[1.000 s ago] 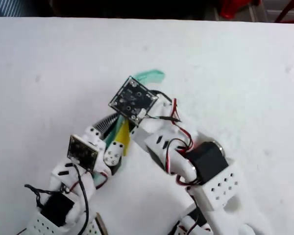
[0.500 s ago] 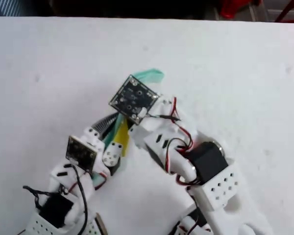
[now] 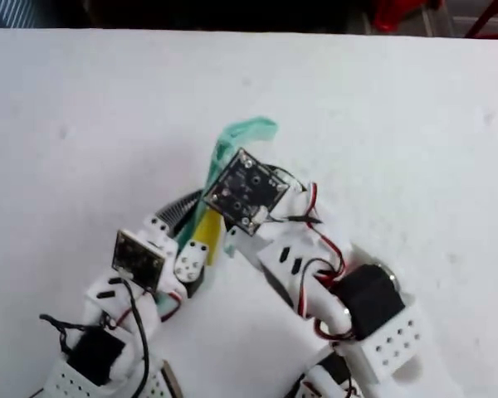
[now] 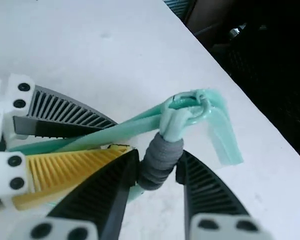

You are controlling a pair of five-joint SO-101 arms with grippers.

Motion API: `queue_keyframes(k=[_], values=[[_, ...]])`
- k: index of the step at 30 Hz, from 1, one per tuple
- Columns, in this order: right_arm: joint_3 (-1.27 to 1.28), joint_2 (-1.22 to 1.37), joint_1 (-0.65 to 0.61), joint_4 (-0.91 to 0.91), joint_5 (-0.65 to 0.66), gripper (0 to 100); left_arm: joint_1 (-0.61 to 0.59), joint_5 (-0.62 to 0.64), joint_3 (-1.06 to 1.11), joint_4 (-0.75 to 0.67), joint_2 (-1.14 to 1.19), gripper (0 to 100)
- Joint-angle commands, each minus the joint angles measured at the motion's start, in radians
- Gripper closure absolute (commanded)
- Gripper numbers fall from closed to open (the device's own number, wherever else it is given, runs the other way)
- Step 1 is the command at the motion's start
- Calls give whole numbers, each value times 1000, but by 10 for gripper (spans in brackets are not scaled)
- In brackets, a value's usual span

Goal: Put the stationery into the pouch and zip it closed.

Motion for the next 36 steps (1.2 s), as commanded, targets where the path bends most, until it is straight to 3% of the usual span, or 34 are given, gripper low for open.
queue_keyframes(k=[1,20,27,36], values=[[0,-19,-10,-30,5,889,1,2,-15,6,7,977],[3,-19,-13,-91,-38,891,2,2,-12,6,7,977],[5,-10,-12,-93,-37,981,2,2,-14,6,7,977],[5,-8,-8,-93,-41,909,2,2,-14,6,7,977]])
